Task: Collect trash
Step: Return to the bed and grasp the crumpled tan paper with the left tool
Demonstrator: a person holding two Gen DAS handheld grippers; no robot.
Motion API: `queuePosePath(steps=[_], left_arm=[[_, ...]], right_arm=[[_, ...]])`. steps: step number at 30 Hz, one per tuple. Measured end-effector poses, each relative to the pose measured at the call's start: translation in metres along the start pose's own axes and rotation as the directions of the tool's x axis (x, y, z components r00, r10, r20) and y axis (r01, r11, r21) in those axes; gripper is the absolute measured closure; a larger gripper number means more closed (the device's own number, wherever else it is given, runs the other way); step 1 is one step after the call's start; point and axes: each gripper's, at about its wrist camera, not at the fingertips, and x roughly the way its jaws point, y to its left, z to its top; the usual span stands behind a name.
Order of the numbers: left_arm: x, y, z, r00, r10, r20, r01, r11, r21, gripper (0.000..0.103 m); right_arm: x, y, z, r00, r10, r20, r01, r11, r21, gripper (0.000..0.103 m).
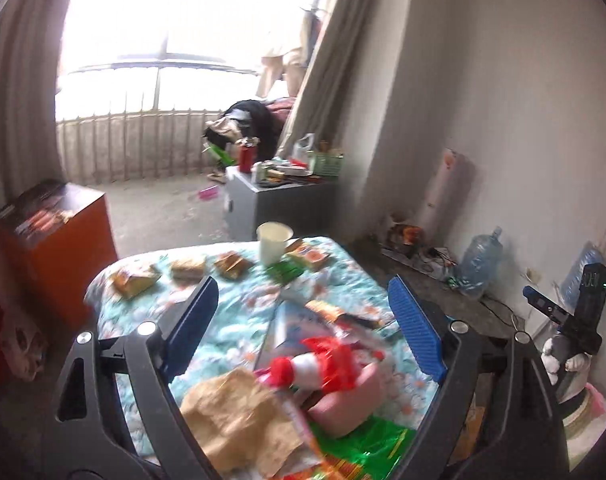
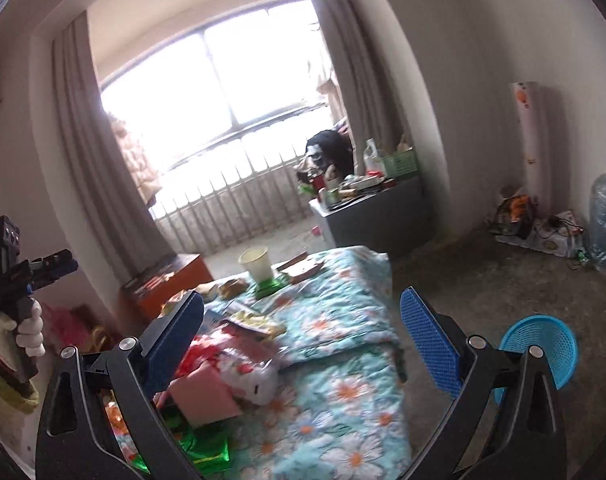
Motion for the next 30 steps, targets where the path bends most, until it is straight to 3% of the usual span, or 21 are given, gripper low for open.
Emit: queuePosePath(steps=[4, 7, 11, 17, 25, 30], left_arm=[[-0.015, 0.045, -0.059, 0.995, 0.089, -0.039, -0.090, 0.995, -0.034, 0.021], [-0.009, 0.059, -0.089, 0.992, 0.093, -0.084, -0.096, 0.995, -0.029, 0.021], [0.034, 0.054, -0.115, 0.964, 0.149, -0.220, -0.142, 0.989, 0.047, 0.021], [0.078, 0.044, -0.129, 0.936, 0.118, -0.331, -0.083, 0.989, 0.118, 0.022], [0.103, 0.056, -0.146, 0.888, 0.147, -0.435, -0.120, 0.989, 0.090, 0.050], [0.103, 0.060, -0.148, 0.885, 0.136, -0.446, -0.117, 0.991, 0.071, 0.068]], right_arm=[[0.026, 0.039, -0.024, 0.991, 0.070, -0.111, -0.071, 0.997, -0.004, 0.007], [0.046, 0.059, -0.039, 0.978, 0.083, -0.190, -0.086, 0.996, -0.005, 0.007], [0.071, 0.081, -0.052, 0.959, 0.106, -0.262, -0.113, 0.994, -0.012, 0.007], [0.109, 0.106, -0.068, 0.932, 0.093, -0.351, -0.112, 0.993, -0.034, 0.007], [0.131, 0.124, -0.068, 0.916, 0.097, -0.389, -0.132, 0.989, -0.064, 0.010], [0.145, 0.135, -0.058, 0.927, 0.078, -0.367, -0.133, 0.983, -0.127, 0.014]])
